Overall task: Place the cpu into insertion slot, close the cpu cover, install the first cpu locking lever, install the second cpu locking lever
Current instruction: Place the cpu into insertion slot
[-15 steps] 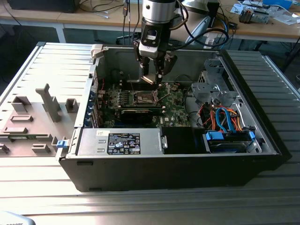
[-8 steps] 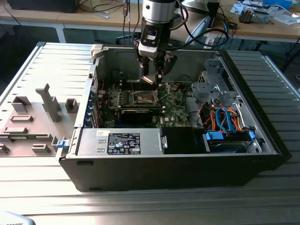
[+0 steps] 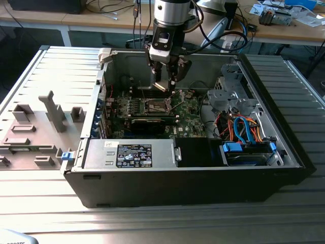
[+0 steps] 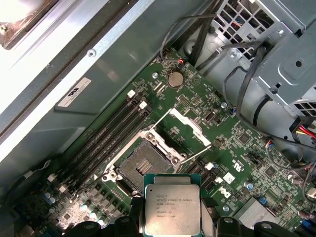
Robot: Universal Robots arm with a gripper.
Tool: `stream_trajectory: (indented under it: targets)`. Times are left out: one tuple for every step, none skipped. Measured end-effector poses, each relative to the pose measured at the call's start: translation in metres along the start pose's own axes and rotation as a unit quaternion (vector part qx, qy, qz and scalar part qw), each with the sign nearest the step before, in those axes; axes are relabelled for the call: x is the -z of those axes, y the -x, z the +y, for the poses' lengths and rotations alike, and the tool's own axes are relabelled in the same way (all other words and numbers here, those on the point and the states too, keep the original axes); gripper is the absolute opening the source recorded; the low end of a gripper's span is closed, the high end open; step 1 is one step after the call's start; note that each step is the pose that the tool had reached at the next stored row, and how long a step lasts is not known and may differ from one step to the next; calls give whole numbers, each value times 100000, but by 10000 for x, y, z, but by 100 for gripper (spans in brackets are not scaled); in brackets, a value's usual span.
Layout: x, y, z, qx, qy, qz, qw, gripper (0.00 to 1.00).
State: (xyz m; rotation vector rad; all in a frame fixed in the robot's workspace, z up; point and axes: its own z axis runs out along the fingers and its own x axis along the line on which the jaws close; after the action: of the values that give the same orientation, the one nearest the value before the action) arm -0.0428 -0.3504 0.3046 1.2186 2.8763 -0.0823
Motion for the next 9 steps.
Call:
stream_trajectory:
  targets:
    - [0, 0, 0, -80, -12, -8, 100000, 55]
    - [-1, 0, 0, -138, -23, -16, 100000, 55]
    - [-1, 0, 0, -177, -36, -23, 100000, 55]
    - [-1, 0, 0, -224, -48, -37, 100000, 55]
    - [-1, 0, 0, -261, -60, -41, 100000, 55]
    - [-1, 0, 0, -329, -76, -51, 99999, 55]
    - [-1, 0, 0, -379, -84, -55, 99999, 55]
    - [-1, 0, 0, -551, -100, -64, 99998, 55]
    - [-1, 0, 0, -676, -118, -68, 99998, 55]
